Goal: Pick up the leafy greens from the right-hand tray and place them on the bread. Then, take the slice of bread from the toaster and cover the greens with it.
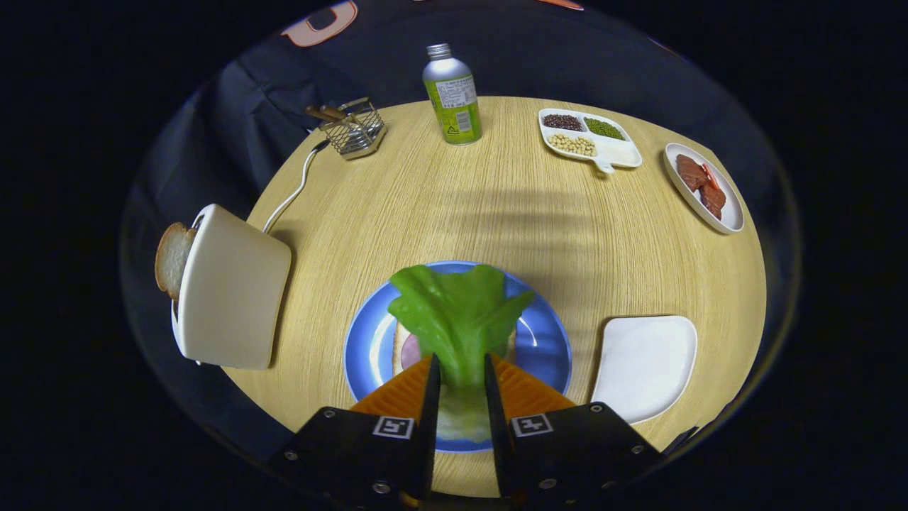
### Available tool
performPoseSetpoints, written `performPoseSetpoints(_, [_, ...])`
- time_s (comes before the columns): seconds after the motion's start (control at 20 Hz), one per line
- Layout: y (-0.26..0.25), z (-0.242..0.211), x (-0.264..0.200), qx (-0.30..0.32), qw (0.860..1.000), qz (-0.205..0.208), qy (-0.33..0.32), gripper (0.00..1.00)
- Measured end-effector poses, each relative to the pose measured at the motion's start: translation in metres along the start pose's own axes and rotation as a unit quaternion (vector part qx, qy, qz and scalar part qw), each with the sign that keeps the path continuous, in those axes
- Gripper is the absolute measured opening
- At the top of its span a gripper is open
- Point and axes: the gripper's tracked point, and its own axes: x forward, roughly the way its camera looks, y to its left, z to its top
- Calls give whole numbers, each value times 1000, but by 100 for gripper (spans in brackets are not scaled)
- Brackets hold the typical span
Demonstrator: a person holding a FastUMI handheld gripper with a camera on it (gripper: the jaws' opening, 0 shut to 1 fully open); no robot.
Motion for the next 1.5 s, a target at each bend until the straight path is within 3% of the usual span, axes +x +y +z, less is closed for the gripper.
performPoseSetpoints(0.55, [36,20,-36,9,1000,26,-8,68])
performPoseSetpoints(0.95, [103,75,-89,-2,998,53,-47,92])
performPoseSetpoints(1.5, [220,93,-109,-36,996,83,6,96])
